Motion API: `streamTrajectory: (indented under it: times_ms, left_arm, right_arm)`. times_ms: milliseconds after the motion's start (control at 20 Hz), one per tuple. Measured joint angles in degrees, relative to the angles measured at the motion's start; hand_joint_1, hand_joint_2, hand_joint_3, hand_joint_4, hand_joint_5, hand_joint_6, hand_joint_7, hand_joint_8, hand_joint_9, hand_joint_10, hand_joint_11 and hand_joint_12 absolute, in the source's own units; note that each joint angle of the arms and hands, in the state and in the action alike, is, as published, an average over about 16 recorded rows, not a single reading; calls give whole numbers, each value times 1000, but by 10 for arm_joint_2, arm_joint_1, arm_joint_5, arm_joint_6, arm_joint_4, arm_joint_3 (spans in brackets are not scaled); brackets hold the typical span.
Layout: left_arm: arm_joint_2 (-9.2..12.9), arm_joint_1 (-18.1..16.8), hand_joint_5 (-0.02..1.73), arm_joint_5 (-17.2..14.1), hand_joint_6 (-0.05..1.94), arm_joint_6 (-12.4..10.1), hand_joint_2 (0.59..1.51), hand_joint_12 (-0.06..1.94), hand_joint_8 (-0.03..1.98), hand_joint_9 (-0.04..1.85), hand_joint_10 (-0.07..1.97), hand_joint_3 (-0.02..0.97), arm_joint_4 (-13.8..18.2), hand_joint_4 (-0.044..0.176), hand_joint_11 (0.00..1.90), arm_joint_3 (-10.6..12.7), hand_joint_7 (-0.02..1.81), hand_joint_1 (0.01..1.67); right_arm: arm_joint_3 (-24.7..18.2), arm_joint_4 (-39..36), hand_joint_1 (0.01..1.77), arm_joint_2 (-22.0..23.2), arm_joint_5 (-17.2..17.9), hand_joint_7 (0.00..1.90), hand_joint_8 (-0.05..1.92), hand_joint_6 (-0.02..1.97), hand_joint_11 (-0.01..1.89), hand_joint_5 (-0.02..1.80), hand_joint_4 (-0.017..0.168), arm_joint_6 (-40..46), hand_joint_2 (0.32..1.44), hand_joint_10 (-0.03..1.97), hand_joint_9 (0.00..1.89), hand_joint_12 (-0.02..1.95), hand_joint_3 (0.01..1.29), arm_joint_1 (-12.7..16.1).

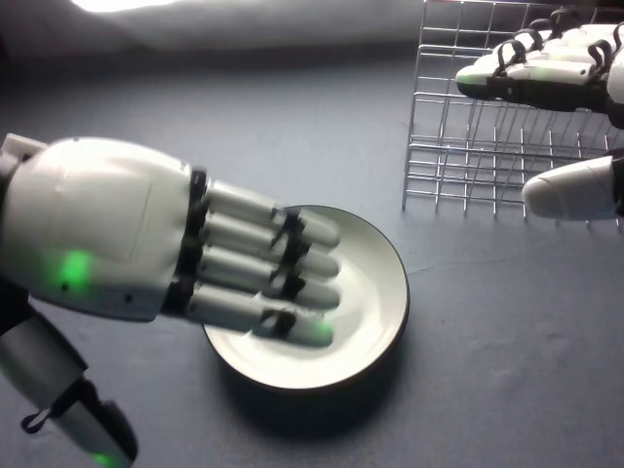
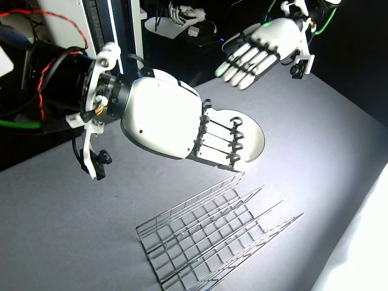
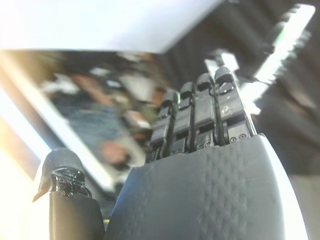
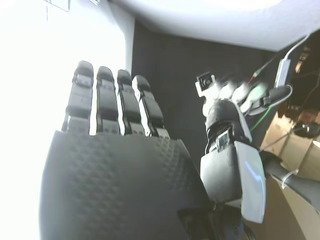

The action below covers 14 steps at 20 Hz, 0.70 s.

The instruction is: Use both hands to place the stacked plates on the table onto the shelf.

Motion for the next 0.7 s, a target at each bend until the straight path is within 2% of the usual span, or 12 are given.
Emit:
streamTrajectory:
  times_ms: [300,700]
  left_arm:
    - [-25,20,17,6,16,-24,1047,0,11,19,4,16,60,4,14,41,15,21]
    - [-57,46,20,22,16,-36,1053,0,11,19,4,16,100,3,15,82,18,20]
  right_arm:
    - [8,-4,35,-1,29,22,4,30,16,21,-1,-3,1238,9,12,-3,25,-14]
    - [10,-12,40,-1,47,27,2,29,16,30,-1,-10,1238,9,16,30,23,-21]
